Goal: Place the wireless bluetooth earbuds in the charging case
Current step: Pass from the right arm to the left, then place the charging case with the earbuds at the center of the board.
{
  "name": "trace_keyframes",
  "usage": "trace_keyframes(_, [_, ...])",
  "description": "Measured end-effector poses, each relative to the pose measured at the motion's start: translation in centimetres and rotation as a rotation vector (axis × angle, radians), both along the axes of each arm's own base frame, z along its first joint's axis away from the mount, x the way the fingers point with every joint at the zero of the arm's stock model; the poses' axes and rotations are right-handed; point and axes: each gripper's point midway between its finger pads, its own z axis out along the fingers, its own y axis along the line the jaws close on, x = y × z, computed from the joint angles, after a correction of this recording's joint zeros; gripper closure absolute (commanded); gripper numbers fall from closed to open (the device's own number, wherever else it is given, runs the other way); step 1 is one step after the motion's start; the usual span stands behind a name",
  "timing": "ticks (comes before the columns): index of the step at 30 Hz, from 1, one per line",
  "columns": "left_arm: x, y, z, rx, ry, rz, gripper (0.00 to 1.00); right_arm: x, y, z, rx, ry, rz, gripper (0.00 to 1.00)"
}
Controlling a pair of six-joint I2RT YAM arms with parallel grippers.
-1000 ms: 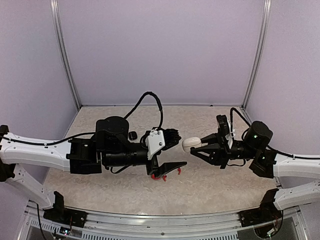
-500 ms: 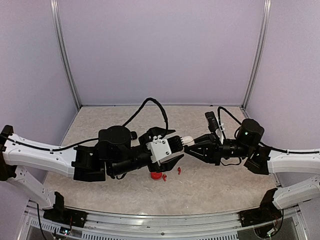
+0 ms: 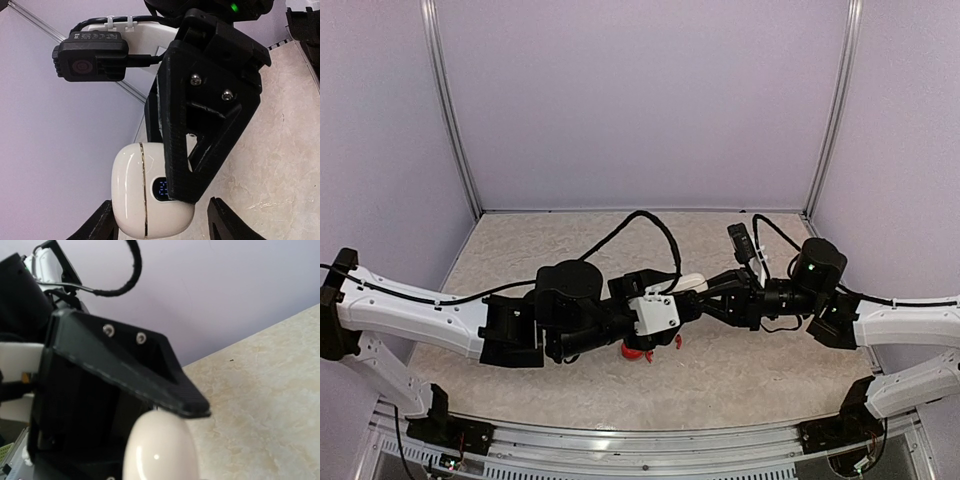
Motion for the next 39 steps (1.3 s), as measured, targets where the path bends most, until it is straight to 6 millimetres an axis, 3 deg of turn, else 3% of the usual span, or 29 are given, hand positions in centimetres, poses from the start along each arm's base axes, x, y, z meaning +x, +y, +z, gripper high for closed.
trace_keyframes(8, [0.7, -0.2, -0.1, 0.017, -0.062, 0.052, 0.45, 0.1, 0.1, -0.2, -0.008, 0.012, -0.008, 1.0])
trace_keyframes(15, [1.1, -0.3, -0.3, 0.027, -0.086, 0.078, 0.6, 0.3, 0.1, -0.7, -0.023, 0.026, -0.017, 1.0])
trace_keyframes(18, [1.1, -0.3, -0.4, 0.025, -0.082, 0.078, 0.67, 0.3, 0.1, -0.6, -0.023, 0.024, -0.019, 0.83])
trace_keyframes(19, [1.1, -0.3, -0.4, 0.022, -0.078, 0.078, 0.69, 0.3, 0.1, -0.7, -0.024, 0.023, -0.02, 0.74])
trace_keyframes(20, [1.1, -0.3, -0.4, 0.018, -0.071, 0.077, 0.69, 0.3, 0.0, -0.7, -0.025, 0.021, -0.021, 0.56])
trace_keyframes(21, [1.1, -0.3, -0.4, 0.01, -0.06, 0.074, 0.7, 0.3, 0.0, -0.7, -0.027, 0.018, -0.024, 0.47])
trace_keyframes(24, [1.0, -0.4, -0.8, -0.015, -0.006, 0.051, 0.72, 0.7, -0.2, -0.4, -0.032, 0.01, -0.05, 0.33])
trace_keyframes(27, [1.3, 0.1, -1.8, -0.049, 0.089, 0.034, 0.72, 1.5, -1.1, 1.2, -0.013, -0.039, -0.103, 0.22])
trace_keyframes(31, [4.6, 2.5, -2.5, -0.142, 0.25, 0.106, 0.73, 2.8, -2.8, 4.0, 0.021, -0.126, -0.197, 0.14])
trace_keyframes(33, [7.7, 4.6, -2.5, -0.221, 0.352, 0.188, 0.75, 3.4, -3.6, 4.8, 0.027, -0.158, -0.241, 0.1])
trace_keyframes(36, [12.5, 8.3, -2.6, -0.35, 0.478, 0.335, 0.75, 4.4, -4.7, 5.2, 0.024, -0.184, -0.31, 0.01])
trace_keyframes(39, [16.5, 13.0, -3.3, -0.488, 0.597, 0.497, 0.74, 5.5, -5.6, 5.3, 0.016, -0.191, -0.376, 0.01])
